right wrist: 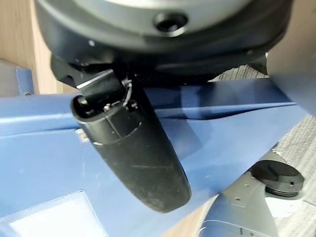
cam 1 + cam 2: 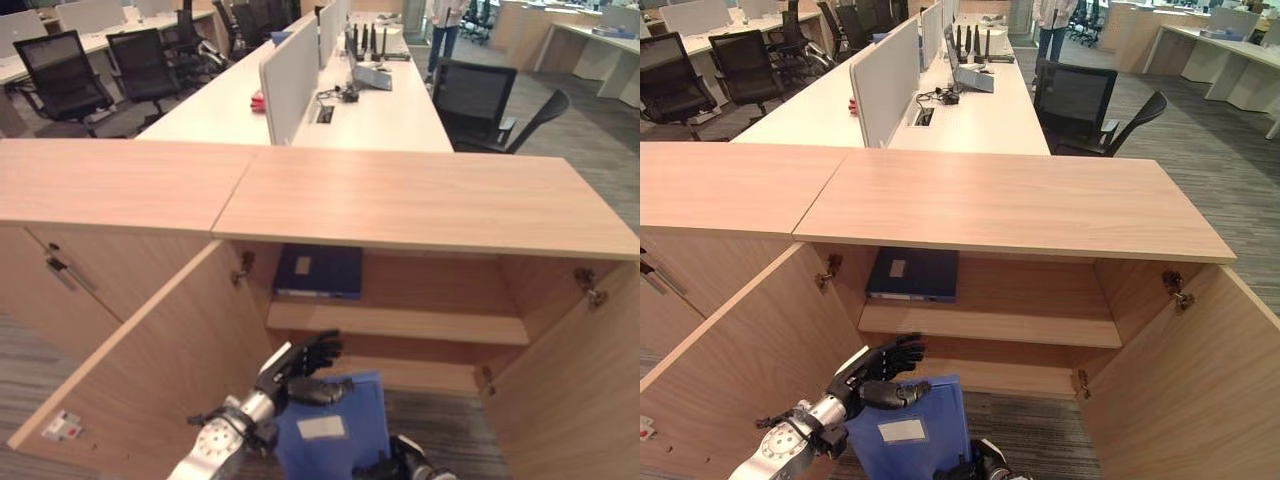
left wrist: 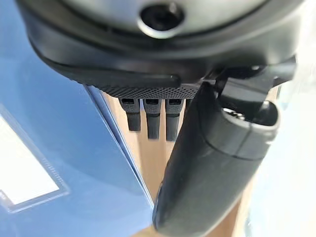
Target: Put the empty folder in the office cabinet
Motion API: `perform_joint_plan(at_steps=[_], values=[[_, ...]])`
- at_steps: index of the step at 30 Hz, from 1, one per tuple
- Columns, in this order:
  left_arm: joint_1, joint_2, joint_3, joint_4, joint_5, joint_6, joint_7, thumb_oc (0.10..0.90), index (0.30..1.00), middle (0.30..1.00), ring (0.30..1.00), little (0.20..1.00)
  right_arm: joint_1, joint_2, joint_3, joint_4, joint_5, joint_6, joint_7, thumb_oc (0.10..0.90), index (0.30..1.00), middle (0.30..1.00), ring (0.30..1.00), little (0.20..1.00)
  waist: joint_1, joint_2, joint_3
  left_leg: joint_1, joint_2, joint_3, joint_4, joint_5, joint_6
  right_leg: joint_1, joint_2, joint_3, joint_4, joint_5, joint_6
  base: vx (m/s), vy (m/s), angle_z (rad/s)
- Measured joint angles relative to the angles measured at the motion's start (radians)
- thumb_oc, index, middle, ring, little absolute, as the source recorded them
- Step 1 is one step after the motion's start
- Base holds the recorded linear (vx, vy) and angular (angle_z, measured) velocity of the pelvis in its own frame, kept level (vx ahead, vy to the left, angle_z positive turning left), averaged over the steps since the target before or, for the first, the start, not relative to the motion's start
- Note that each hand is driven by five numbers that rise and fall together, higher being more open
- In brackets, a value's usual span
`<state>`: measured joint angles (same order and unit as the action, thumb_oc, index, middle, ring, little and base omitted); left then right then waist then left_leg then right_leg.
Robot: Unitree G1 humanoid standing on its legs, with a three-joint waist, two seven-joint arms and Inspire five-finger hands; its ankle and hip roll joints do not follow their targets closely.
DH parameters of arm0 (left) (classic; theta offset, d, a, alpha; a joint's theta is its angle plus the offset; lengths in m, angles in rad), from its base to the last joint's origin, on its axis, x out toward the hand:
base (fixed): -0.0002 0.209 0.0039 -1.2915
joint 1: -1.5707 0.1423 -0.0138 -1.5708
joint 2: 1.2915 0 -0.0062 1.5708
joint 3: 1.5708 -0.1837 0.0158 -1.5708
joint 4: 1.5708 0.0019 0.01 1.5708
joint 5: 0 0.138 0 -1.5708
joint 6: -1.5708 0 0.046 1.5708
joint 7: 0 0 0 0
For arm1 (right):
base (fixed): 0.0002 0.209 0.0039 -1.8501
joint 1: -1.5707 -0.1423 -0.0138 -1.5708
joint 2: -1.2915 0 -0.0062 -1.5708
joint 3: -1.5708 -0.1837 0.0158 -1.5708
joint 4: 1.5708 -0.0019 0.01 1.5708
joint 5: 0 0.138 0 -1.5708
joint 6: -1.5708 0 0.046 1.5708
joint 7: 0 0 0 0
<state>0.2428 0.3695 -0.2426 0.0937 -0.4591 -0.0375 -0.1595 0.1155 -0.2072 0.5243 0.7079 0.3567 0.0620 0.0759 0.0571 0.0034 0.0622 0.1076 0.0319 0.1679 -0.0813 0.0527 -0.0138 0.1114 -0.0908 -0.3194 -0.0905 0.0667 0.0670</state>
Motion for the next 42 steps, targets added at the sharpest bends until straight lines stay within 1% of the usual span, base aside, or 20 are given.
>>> perform_joint_plan(at_steps=[4,7,8,10,12,13,14,16,19,20,23,25,26,27,28,31,34,37,38,42], values=[[0.029,-0.042,0.108,0.134,-0.003,-0.012,-0.003,0.8,0.9,0.9,0.9,0.9,0.014,0.013,-0.055,-0.002,-0.043,0.008,0.008,0.4,0.3,0.3,0.3,0.3,0.01,0.015,-0.005,-0.013,0.0,-0.021,0.0,-0.004,-0.005,0.002,0.0,-0.022,0.004,-0.005,0.002,0.0,-0.038,0.15],[0.014,-0.126,0.207,0.251,0.0,-0.021,0.016,0.8,0.9,0.9,0.9,0.9,0.025,0.021,-0.094,-0.001,-0.043,0.019,0.004,0.4,0.3,0.3,0.3,0.3,0.026,0.027,-0.009,-0.023,0.0,-0.032,-0.003,-0.005,-0.008,-0.001,-0.001,-0.034,0.001,-0.007,0.002,0.0,-0.035,0.14],[0.008,-0.119,0.221,0.306,0.0,-0.02,0.041,0.8,0.9,0.9,0.9,0.9,0.027,0.027,-0.098,-0.001,-0.043,0.026,0.001,0.4,0.3,0.3,0.3,0.3,0.033,0.025,-0.008,-0.033,0.002,-0.044,-0.003,-0.003,-0.008,-0.004,0.002,-0.045,-0.002,-0.011,0.002,0.01,-0.088,0.22],[0.014,-0.139,0.261,0.458,-0.002,0.003,0.051,0.8,0.9,0.9,0.9,0.9,0.029,0.034,-0.221,-0.011,0.013,0.029,-0.004,0.4,0.3,0.3,0.3,0.3,0.03,0.023,-0.006,-0.04,0.001,-0.05,0.001,0.011,0.001,-0.009,0.007,-0.052,-0.003,-0.013,0.004,0.01,-0.12,0.13],[0.016,-0.169,0.281,0.745,-0.007,0.069,0.108,0.8,0.9,0.9,0.9,0.9,-0.029,0.028,-0.47,-0.04,0.183,0.006,-0.113,0.4,0.3,0.3,0.3,0.3,0.02,-0.005,0.006,-0.057,0.004,-0.057,0.008,0.012,-0.001,-0.018,0.009,-0.056,-0.004,-0.015,0.004,-0.05,-0.09,0.09],[0.04,-0.166,0.274,0.782,-0.009,0.094,0.123,0.8,0.9,0.9,0.9,0.9,-0.073,0.006,-0.537,-0.042,0.227,-0.022,-0.157,0.4,0.3,0.3,0.3,0.3,0.023,-0.036,0.027,-0.064,0.008,-0.065,0.013,0.015,-0.006,-0.028,0.01,-0.064,-0.003,-0.017,-0.002,-0.19,-0.058,0.39],[0.054,-0.152,0.304,0.743,-0.078,0.081,0.136,0.8,0.9,0.9,0.9,0.9,-0.112,-0.067,-0.588,-0.048,0.29,-0.094,-0.206,0.4,0.3,0.3,0.3,0.3,0.056,-0.078,0.063,-0.13,0.018,-0.086,0.067,0.015,-0.012,-0.066,0.017,-0.087,0.011,-0.019,-0.02,-0.19,-0.022,0.35],[0.041,-0.137,0.292,0.74,-0.079,0.081,0.145,0.8,0.9,0.9,0.9,0.9,-0.156,-0.11,-0.59,-0.053,0.3,-0.107,-0.217,0.4,0.3,0.3,0.3,0.3,0.062,-0.088,0.091,-0.177,0.019,-0.094,0.145,0.012,-0.024,-0.08,0.009,-0.093,0.03,-0.03,-0.039,-0.08,0.031,0.2],[0.014,-0.157,0.283,0.733,-0.079,0.077,0.154,0.8,0.9,0.9,0.9,0.9,-0.17,-0.135,-0.597,-0.13,0.332,-0.139,-0.216,0.4,0.3,0.3,0.3,0.3,0.066,-0.049,0.131,-0.2,0.021,-0.092,0.217,0.002,-0.04,-0.053,0.002,-0.093,0.029,-0.028,-0.045,0.05,0.041,0.08],[0.005,-0.165,0.27,0.742,-0.079,0.078,0.152,0.8,0.9,0.9,0.9,0.9,-0.174,-0.127,-0.584,-0.137,0.334,-0.14,-0.213,0.4,0.3,0.3,0.3,0.3,0.066,-0.037,0.14,-0.224,0.019,-0.094,0.236,-0.012,-0.059,-0.062,-0.004,-0.084,0.034,-0.029,-0.056,0.03,0.057,-0.08],[-0.019,-0.177,0.267,0.752,-0.083,0.076,0.155,0.8,0.9,0.9,0.9,0.9,-0.167,-0.107,-0.558,-0.116,0.333,-0.122,-0.216,0.4,0.3,0.3,0.3,0.3,0.08,-0.019,0.153,-0.246,0.022,-0.095,0.189,-0.015,-0.064,-0.093,-0.029,-0.069,0.048,-0.029,-0.057,0.07,0.094,-0.09],[-0.011,-0.181,0.268,0.771,-0.075,0.074,0.154,0.8,0.9,0.9,0.9,0.9,-0.148,-0.089,-0.551,-0.104,0.333,-0.106,-0.216,0.4,0.3,0.3,0.3,0.3,0.084,-0.002,0.147,-0.197,0.048,-0.094,0.096,-0.017,-0.061,-0.092,-0.017,-0.046,0.046,-0.019,-0.042,0.08,0.077,-0.23],[-0.008,-0.181,0.271,0.78,-0.074,0.076,0.155,0.8,0.9,0.9,0.9,0.9,-0.141,-0.08,-0.546,-0.103,0.333,-0.103,-0.217,0.4,0.3,0.3,0.3,0.3,0.084,0.009,0.143,-0.183,0.053,-0.09,0.073,0.016,-0.048,-0.087,-0.014,-0.041,0.042,-0.011,-0.029,0.07,0.071,-0.22],[-0.009,-0.18,0.274,0.79,-0.073,0.076,0.155,0.8,0.9,0.9,0.9,0.9,-0.132,-0.071,-0.545,-0.104,0.334,-0.102,-0.216,0.4,0.3,0.3,0.3,0.3,0.08,0.002,0.145,-0.183,0.05,-0.086,0.07,0.024,-0.04,-0.083,-0.016,-0.039,0.034,-0.011,-0.026,0.1,0.13,-0.22],[-0.014,-0.169,0.294,0.823,-0.067,0.07,0.154,0.8,0.9,0.9,0.9,0.9,-0.108,-0.042,-0.544,-0.103,0.334,-0.098,-0.216,0.4,0.3,0.3,0.3,0.3,0.082,-0.033,0.142,-0.174,0.033,-0.066,0.059,0.038,-0.023,-0.067,-0.025,-0.029,0.005,0.008,0.0,0.1,0.145,-0.16],[-0.041,-0.146,0.278,0.93,0.011,0.054,0.151,0.8,0.9,0.9,0.9,0.9,-0.097,-0.004,-0.548,-0.102,0.394,-0.099,-0.216,0.4,0.3,0.3,0.3,0.3,0.074,-0.061,0.129,-0.137,-0.007,-0.042,0.014,0.046,-0.004,-0.064,-0.061,0.0,0.004,0.019,0.02,0.1,0.165,-0.15],[-0.046,-0.148,0.273,1.009,0.058,0.058,0.152,0.8,0.9,0.9,0.9,0.9,-0.118,0.037,-0.551,-0.103,0.508,-0.104,-0.208,0.4,0.3,0.3,0.3,0.3,0.054,-0.064,0.119,-0.127,-0.026,-0.024,0.008,0.048,0.018,-0.065,-0.081,0.011,0.004,0.028,0.035,0.06,0.136,-0.14],[-0.06,-0.157,0.27,1.088,0.098,0.053,0.153,0.8,0.9,0.9,0.9,0.9,-0.148,0.061,-0.553,-0.103,0.604,-0.128,-0.209,0.4,0.3,0.3,0.3,0.3,0.055,-0.06,0.115,-0.123,-0.035,-0.013,0.006,0.04,0.025,-0.068,-0.088,0.022,0.004,0.028,0.041,0.04,0.15,-0.11],[-0.059,-0.157,0.256,1.121,0.133,0.059,0.153,0.8,0.9,0.9,0.9,0.9,-0.191,0.079,-0.561,-0.103,0.672,-0.156,-0.211,0.4,0.3,0.3,0.3,0.3,0.058,-0.059,0.115,-0.124,-0.036,-0.005,0.006,0.036,0.026,-0.074,-0.089,0.036,0.004,0.029,0.042,0.02,0.158,-0.14],[-0.059,-0.168,0.225,1.156,0.176,0.061,0.152,0.8,0.9,0.9,0.9,0.9,-0.295,0.11,-0.625,-0.116,0.786,-0.225,-0.213,0.4,0.3,0.3,0.3,0.3,0.06,-0.051,0.108,-0.149,-0.039,0.001,0.006,0.03,0.026,-0.103,-0.091,0.043,0.005,0.032,0.046,0.01,0.144,-0.06]])
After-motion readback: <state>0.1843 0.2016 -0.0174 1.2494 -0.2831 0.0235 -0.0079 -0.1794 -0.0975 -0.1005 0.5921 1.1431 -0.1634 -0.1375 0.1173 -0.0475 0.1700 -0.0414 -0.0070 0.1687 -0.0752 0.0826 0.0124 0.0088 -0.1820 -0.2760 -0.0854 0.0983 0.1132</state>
